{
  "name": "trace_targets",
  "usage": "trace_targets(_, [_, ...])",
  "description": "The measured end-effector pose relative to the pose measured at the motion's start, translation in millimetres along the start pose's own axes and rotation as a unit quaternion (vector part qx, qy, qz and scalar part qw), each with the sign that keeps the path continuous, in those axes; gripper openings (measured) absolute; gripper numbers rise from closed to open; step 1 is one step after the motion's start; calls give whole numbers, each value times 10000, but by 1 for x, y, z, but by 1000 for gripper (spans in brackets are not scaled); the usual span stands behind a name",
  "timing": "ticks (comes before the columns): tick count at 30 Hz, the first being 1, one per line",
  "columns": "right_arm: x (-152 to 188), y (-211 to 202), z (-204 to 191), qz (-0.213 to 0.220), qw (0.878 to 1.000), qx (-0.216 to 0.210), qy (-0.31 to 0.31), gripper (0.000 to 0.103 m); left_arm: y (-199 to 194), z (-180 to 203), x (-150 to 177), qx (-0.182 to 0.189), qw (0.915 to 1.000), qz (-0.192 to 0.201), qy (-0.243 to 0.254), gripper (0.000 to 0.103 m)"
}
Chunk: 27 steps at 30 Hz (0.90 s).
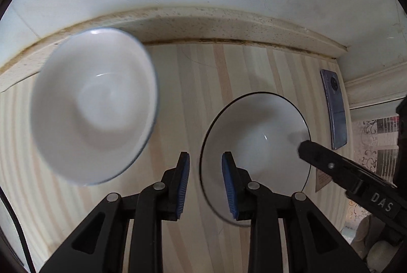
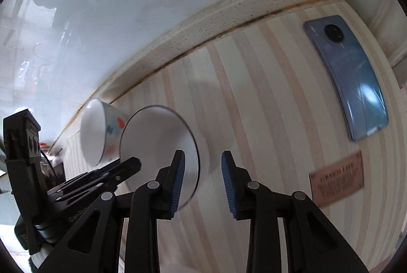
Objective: Organize plates and bowls
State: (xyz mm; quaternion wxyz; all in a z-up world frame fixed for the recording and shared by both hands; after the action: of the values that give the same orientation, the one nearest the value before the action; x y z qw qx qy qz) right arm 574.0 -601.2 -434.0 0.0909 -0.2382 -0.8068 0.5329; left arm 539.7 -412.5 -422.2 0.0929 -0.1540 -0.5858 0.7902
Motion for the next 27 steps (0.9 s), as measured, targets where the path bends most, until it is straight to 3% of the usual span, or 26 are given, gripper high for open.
trace_targets(2, [-4, 11, 1, -60, 10000, 15, -13, 31, 2, 2, 2, 69, 10000, -1, 13, 23])
trace_targets(9, [0, 27, -11, -57, 9994, 172, -285, 12, 0, 4, 0, -52, 9999, 14, 146, 23])
trace_targets(13, [4, 29, -22, -23, 9985, 347, -425, 12, -10, 3, 3, -163, 9996, 90, 231, 23])
trace_targets(20, [20, 9, -38, 20, 9986, 215, -478, 12, -38, 10, 15, -172, 9990, 226, 334, 23])
trace_targets(27, [57, -28, -41, 13, 9986, -25, -521, 12, -75, 19, 48, -136, 9981, 309, 514, 23])
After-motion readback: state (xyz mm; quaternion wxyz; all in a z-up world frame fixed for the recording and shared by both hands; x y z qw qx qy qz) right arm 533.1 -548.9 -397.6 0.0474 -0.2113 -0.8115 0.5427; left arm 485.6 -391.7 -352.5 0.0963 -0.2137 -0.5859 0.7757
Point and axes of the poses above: each gripper's, at about its wrist camera, not at the fingertips, and y roughly the way its jaws point, z to its right, x to its underside, the point moved 8 cm from there along y, roughly the way its jaws point, and after that the axes turned 5 degrees about y, right-handed, at the moved point
